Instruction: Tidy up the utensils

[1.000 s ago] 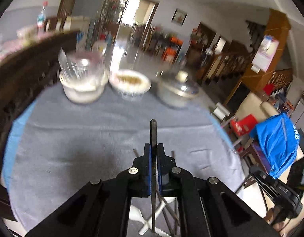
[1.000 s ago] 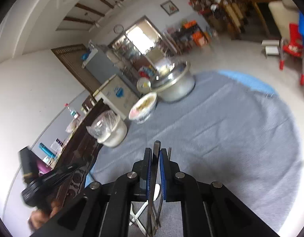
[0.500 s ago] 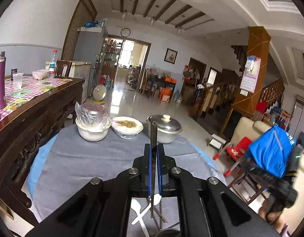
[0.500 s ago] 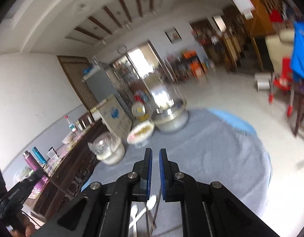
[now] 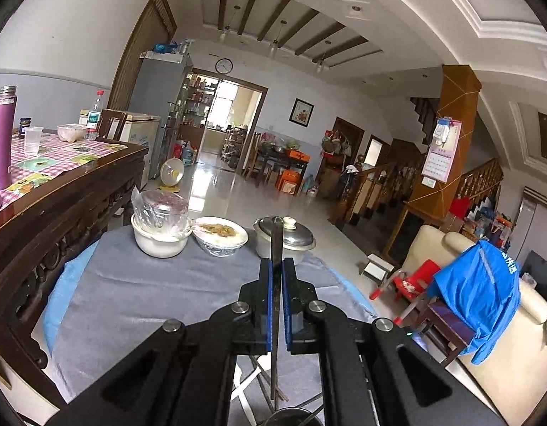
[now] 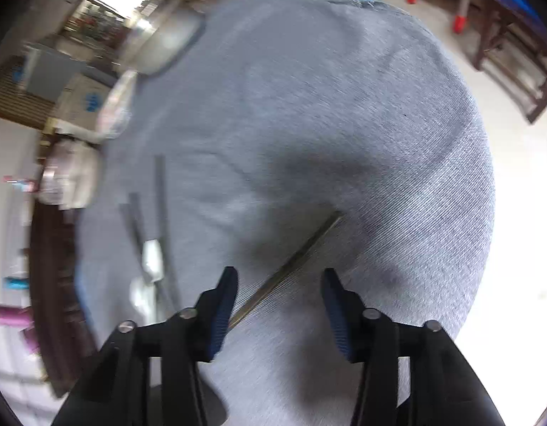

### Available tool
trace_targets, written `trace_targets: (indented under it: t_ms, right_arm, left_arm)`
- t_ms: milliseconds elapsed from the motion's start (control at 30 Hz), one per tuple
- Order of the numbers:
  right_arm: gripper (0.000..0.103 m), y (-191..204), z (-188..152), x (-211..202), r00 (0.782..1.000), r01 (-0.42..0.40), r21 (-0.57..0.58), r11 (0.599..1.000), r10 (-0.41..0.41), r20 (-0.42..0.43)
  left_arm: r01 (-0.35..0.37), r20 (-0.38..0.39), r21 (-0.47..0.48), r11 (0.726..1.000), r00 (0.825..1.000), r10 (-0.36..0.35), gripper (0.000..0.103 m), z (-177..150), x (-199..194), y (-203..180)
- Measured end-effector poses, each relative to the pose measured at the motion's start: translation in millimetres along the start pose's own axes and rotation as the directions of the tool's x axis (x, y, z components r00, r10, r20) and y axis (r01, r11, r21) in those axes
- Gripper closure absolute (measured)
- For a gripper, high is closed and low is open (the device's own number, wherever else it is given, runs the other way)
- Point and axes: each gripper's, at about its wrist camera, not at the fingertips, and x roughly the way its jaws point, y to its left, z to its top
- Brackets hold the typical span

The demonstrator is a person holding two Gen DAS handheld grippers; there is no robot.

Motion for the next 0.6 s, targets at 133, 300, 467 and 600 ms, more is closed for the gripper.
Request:
trace_targets:
  t_ms: [133,300,467,600]
  right_arm:
    - [0.066,13,6,12,0.99,0.127,-0.037,0.991,-0.125,0.064]
    - [0.079,43,5,25,0.941,0.321,-0.158,0.934,-0.295,0.166]
    - [0.081,60,-10,32,0.888,0.433,-0.287,0.854,-0.35,0.3]
    - [0.103,51,-16,17,0.903,0.367,-0.299,0.881,-0.26,0.341]
  left_arm:
    - [0.019,0.016,-0.01,1.0,1.0,-0.019,0.098,2,-10,3]
    - [0.025,0.033,-0.024,0.999,0.999,-0.024,0.098,3,-22,9]
    - [0.023,0.044,-0.042,0.999,0.999,-0.021,0.098,2,-33,10]
    - [0.023,0.036,-0.048,0.999,0.999,-0.022,0.098,1,-37,9]
